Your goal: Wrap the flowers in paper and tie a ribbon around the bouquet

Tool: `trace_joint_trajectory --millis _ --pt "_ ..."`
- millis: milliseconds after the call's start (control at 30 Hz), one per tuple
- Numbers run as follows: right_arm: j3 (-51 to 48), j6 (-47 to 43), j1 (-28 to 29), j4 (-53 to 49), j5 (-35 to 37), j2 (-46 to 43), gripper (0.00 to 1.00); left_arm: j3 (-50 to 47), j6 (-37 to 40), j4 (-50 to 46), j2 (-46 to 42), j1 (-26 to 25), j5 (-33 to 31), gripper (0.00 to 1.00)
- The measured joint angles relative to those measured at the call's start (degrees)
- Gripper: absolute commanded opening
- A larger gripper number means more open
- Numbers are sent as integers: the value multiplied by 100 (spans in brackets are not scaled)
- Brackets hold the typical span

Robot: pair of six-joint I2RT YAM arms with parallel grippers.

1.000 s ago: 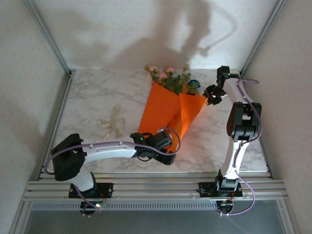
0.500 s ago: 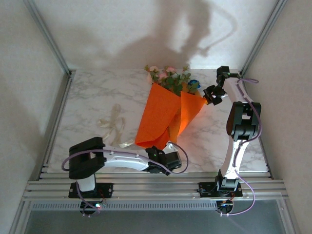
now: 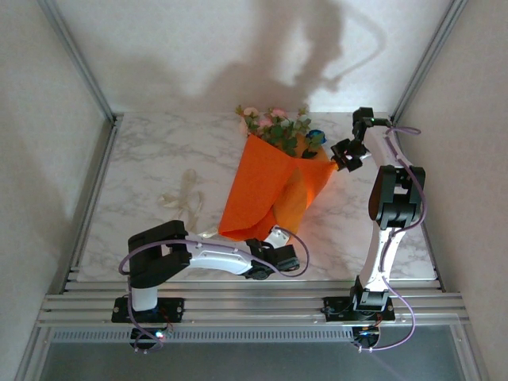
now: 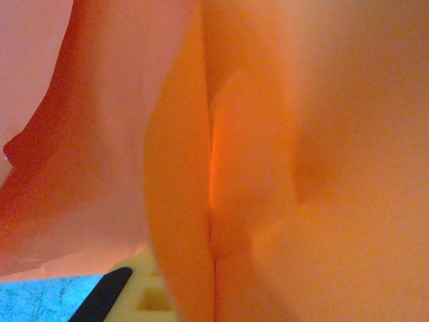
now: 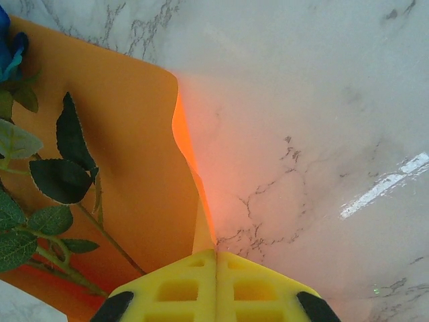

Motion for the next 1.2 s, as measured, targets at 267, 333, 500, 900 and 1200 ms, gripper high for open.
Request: trace_joint_trajectory --millis 267,333,500,900,1200 --pt "658 -363 -2 -461 122 302 0 -308 289 260 -337 -28 140 0" --pt "820 -474 2 -625 168 380 0 -404 326 326 -501 -28 210 0" --pt "1088 -732 9 -942 313 483 0 -675 428 590 -1003 -26 501 0" --pt "2332 -1331 168 -1886 675 984 0 -994 522 1325 -1335 31 1233 0" --pt "2535 -1537 155 -1661 776 1145 67 -1296 476 1283 -1388 155 1867 0"
